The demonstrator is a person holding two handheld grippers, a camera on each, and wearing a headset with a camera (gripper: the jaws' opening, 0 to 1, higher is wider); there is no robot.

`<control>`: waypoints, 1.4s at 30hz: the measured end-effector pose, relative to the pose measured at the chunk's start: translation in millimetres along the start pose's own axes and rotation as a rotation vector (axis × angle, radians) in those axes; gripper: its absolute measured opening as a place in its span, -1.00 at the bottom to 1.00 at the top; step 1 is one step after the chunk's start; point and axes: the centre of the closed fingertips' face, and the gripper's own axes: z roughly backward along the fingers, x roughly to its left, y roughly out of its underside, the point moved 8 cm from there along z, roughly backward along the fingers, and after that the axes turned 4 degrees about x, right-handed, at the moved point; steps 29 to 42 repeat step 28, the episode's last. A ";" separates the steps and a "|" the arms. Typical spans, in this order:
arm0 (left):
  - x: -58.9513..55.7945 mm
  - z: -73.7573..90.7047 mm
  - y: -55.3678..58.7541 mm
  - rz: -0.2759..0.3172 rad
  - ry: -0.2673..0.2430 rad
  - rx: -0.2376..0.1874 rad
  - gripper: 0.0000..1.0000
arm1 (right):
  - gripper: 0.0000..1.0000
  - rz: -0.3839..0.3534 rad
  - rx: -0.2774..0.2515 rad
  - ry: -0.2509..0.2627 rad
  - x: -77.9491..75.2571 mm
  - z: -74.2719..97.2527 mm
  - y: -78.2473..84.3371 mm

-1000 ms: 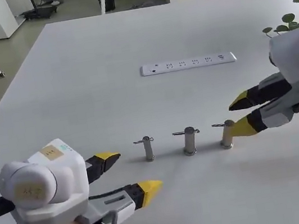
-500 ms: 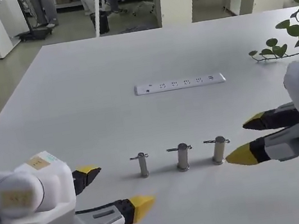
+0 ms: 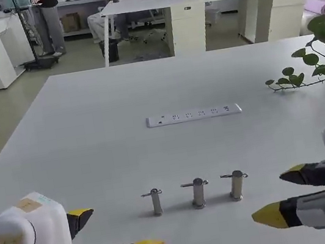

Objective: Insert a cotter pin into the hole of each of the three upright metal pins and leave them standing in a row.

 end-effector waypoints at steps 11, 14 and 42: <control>-5.2 -1.3 -4.8 0.027 -0.020 0.000 0.72 | 0.43 -0.013 -0.003 0.034 4.8 2.2 7.1; -6.0 -3.7 -5.3 0.014 -0.018 0.014 0.72 | 0.46 -0.013 -0.012 0.051 4.1 1.6 7.5; -12.0 -3.8 -8.1 0.018 -0.015 0.014 0.71 | 0.53 -0.033 0.002 0.083 11.5 -5.8 12.6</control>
